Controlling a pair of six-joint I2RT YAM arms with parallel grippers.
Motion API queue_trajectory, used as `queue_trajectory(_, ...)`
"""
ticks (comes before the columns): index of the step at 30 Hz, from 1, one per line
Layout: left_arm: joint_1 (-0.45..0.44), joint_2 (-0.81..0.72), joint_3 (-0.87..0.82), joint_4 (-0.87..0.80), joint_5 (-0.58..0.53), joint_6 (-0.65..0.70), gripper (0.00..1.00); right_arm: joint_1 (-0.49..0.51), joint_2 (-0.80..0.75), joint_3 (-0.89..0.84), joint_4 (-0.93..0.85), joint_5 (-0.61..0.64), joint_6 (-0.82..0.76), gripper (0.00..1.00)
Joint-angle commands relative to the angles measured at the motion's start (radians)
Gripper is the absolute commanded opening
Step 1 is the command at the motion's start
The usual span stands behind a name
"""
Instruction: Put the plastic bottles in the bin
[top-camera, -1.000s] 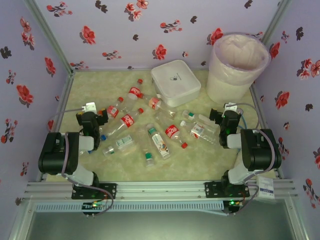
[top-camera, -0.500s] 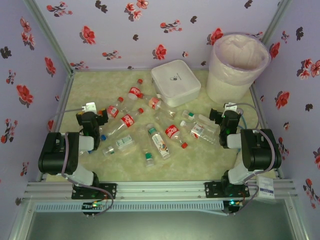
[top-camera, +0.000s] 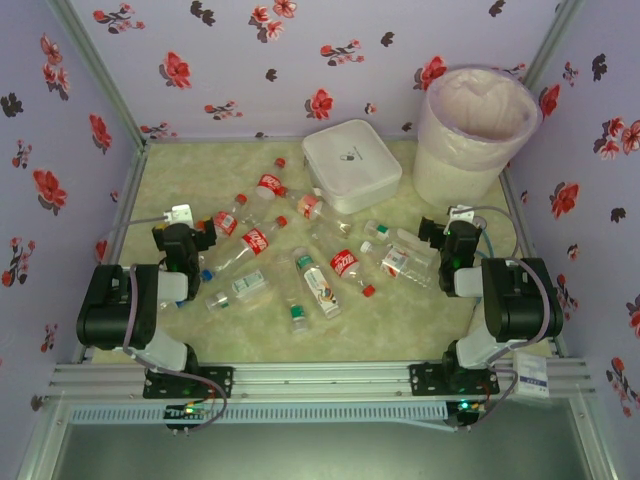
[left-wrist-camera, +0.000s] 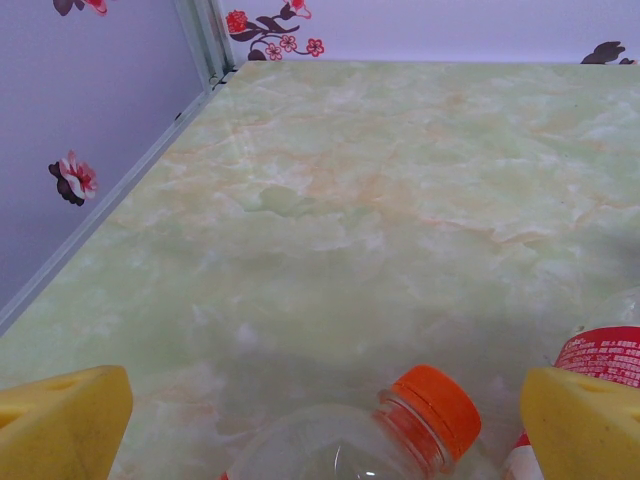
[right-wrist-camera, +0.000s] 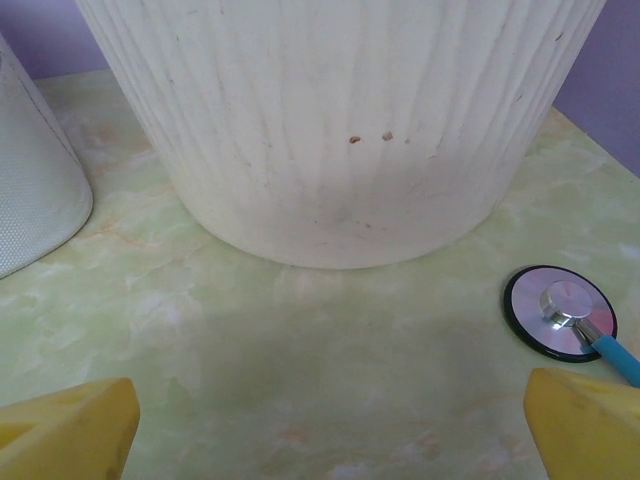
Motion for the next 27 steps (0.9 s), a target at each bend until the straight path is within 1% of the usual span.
queue_trajectory(1, 0.006, 0.002, 0.001, 0.025, 0.007, 0.012, 1.00, -0.007, -0.006, 0.012, 0.010, -0.006, 0.012, 0.99)
queue_trajectory(2, 0.005, 0.002, -0.002, 0.031, 0.007, 0.012, 1.00, -0.007, -0.009, 0.013, 0.013, -0.008, 0.012, 0.99)
queue_trajectory(4, -0.004, -0.038, -0.003, 0.007, 0.005, 0.013, 1.00, -0.007, -0.045, 0.059, -0.097, -0.014, 0.013, 0.99)
queue_trajectory(5, -0.007, -0.075, 0.007, -0.042, -0.002, 0.015, 1.00, -0.007, -0.068, 0.090, -0.166, -0.010, 0.015, 0.99)
queue_trajectory(7, -0.011, -0.167, 0.049, -0.193, -0.032, 0.012, 1.00, -0.007, -0.138, 0.195, -0.400, -0.008, 0.013, 0.99)
queue_trajectory(8, -0.011, -0.206, 0.074, -0.265, -0.041, 0.012, 1.00, -0.007, -0.159, 0.222, -0.459, -0.017, 0.000, 0.99)
queue_trajectory(10, -0.014, -0.286, 0.145, -0.454, -0.058, 0.012, 1.00, -0.007, -0.204, 0.253, -0.530, -0.042, -0.036, 0.99)
queue_trajectory(11, -0.014, -0.313, 0.184, -0.549, -0.067, -0.012, 1.00, -0.007, -0.224, 0.270, -0.580, -0.042, -0.038, 0.99)
queue_trajectory(14, -0.014, -0.354, 0.345, -0.918, -0.086, -0.063, 1.00, -0.007, -0.282, 0.332, -0.780, -0.029, -0.016, 0.99)
queue_trajectory(16, -0.012, -0.337, 0.471, -1.173, -0.086, -0.082, 1.00, -0.007, -0.319, 0.395, -0.959, 0.021, 0.061, 0.99)
queue_trajectory(18, -0.007, -0.302, 0.579, -1.373, -0.070, -0.088, 1.00, -0.007, -0.347, 0.462, -1.142, 0.054, 0.145, 0.99)
queue_trajectory(19, -0.002, -0.278, 0.635, -1.483, -0.045, -0.088, 1.00, -0.007, -0.359, 0.494, -1.224, 0.050, 0.172, 0.99)
queue_trajectory(21, 0.010, -0.242, 0.711, -1.632, -0.004, -0.081, 1.00, -0.007, -0.368, 0.560, -1.349, 0.011, 0.162, 0.99)
queue_trajectory(22, 0.018, -0.232, 0.729, -1.678, 0.006, -0.076, 1.00, -0.007, -0.364, 0.602, -1.409, -0.006, 0.144, 0.99)
queue_trajectory(24, 0.047, -0.225, 0.725, -1.715, 0.043, -0.063, 1.00, -0.007, -0.347, 0.688, -1.518, -0.027, 0.121, 0.99)
queue_trajectory(27, 0.136, -0.198, 0.714, -1.759, 0.163, -0.067, 1.00, -0.007, -0.321, 0.802, -1.632, -0.084, 0.113, 0.99)
